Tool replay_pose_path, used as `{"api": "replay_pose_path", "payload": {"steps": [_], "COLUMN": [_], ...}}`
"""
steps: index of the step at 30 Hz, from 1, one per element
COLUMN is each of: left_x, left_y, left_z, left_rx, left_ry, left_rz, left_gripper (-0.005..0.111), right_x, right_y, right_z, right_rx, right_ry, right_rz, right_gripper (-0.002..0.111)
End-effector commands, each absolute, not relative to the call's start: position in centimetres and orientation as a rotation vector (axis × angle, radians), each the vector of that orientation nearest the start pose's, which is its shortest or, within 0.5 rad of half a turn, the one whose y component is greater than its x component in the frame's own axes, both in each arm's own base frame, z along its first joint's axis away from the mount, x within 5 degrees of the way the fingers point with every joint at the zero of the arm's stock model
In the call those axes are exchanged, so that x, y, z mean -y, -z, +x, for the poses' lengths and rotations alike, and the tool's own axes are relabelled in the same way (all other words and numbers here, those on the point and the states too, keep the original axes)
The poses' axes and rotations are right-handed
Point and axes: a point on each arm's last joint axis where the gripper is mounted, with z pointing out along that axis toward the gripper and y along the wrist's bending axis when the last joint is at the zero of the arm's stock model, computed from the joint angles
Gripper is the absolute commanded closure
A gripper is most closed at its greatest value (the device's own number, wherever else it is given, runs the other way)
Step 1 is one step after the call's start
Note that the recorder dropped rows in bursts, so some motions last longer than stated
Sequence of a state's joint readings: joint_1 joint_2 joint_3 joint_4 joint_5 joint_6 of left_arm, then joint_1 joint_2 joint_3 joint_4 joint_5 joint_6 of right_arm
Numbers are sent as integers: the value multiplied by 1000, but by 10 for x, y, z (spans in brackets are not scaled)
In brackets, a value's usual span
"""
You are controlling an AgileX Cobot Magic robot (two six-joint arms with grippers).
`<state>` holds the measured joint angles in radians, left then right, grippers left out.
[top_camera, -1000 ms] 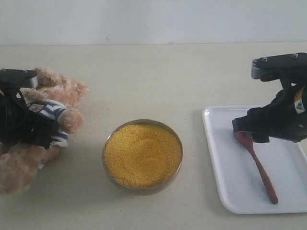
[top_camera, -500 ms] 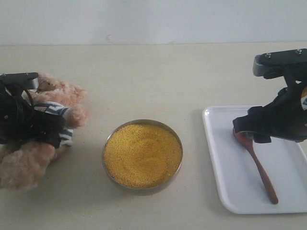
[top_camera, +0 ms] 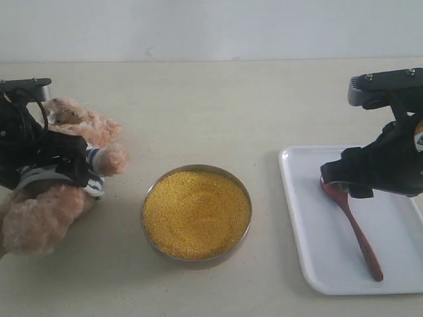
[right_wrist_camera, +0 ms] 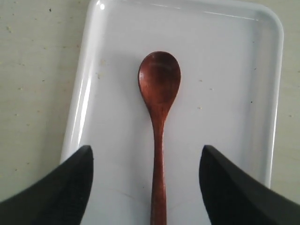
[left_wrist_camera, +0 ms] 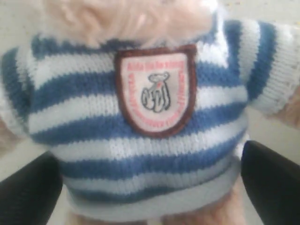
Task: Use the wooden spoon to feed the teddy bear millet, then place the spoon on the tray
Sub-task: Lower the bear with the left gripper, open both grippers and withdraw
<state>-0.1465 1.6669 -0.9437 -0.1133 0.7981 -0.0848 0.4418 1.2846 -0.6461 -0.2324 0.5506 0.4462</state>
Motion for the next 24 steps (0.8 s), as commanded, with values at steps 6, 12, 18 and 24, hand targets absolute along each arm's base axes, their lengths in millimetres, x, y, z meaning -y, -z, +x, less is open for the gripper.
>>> {"api": "replay_pose_path", "payload": {"steps": [6,12,18,24], "left_x": [33,15,10,7], "left_y": [-262,-292,-313,-306], "left_z": [271,214,139,106], "left_rx": [-2700,-2232,-1772,-1672], "left_ry": [59,132,178,190], "left_rz": [-37,-114,-96,-96], "left_gripper": [86,103,103,103], "right_x": [-78,-69,-51,-44], "right_y": [-266,-280,-281,-270], "right_z": [200,164,116,100], "right_rx": [-2403,-2005,-1755,-1739], "right_ry": [-103,-339,-393,-443], "right_rz": [-228,-174,-244,-188], "right_gripper": [107,109,109,109]}}
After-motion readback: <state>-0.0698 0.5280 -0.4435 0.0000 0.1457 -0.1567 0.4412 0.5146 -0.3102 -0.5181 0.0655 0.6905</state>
